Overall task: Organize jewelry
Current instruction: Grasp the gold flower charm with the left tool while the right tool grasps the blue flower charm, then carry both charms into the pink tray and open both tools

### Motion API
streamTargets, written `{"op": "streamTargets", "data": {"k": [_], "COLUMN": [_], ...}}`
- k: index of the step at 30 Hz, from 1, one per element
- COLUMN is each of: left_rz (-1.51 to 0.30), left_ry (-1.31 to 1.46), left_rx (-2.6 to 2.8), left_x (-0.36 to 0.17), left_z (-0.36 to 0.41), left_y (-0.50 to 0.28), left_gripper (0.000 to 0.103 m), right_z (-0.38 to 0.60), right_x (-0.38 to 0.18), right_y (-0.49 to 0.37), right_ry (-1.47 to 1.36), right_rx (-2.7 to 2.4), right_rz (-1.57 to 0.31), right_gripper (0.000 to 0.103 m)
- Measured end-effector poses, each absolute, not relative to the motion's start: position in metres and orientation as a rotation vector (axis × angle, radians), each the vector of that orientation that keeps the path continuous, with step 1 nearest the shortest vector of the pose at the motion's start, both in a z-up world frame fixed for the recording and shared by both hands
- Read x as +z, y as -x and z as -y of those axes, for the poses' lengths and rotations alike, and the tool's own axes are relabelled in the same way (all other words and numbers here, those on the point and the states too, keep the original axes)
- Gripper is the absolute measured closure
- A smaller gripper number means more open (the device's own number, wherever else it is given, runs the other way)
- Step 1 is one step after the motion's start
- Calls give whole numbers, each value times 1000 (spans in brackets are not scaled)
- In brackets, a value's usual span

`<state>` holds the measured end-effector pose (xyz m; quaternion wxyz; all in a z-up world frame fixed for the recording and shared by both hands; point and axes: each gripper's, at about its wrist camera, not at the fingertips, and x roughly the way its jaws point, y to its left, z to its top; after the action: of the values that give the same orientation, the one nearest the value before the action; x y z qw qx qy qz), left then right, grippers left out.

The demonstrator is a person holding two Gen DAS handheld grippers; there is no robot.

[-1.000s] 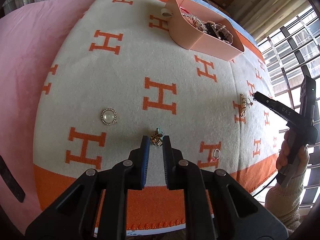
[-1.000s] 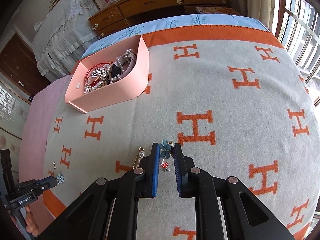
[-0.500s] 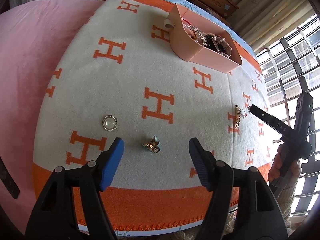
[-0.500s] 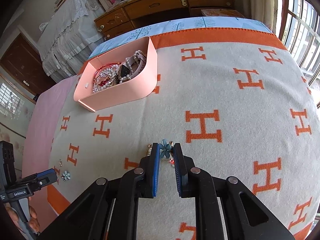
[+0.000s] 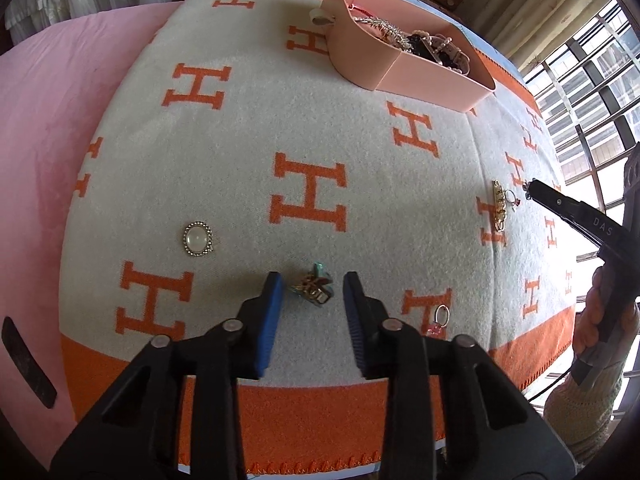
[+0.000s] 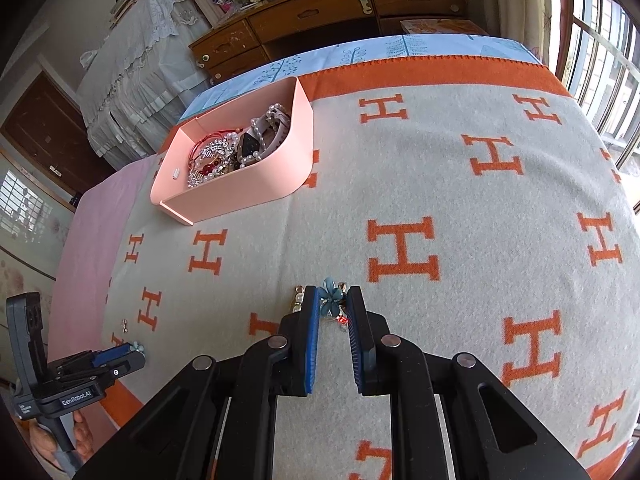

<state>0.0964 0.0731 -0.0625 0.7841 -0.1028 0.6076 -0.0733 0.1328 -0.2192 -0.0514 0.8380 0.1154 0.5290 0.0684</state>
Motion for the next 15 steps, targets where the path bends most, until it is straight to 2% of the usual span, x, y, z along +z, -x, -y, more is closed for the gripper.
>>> {"op": "streamTargets", "data": {"k": [7,15], "left_rz": [-1225,-1078], "left_ry": [207,155], "left_rx": [-218,-274], "left_x": [-39,27], "left_z": [-67,-50], "left_y": [-99,-150], "left_gripper": [82,82], "right_z": [220,199], "right_x": [-38,9], "right_y": [-137,-164], "right_ry": [-307,-344], "right_rx": [203,284], "right_rz": [-1105,-1034], "right_gripper": [89,89]}}
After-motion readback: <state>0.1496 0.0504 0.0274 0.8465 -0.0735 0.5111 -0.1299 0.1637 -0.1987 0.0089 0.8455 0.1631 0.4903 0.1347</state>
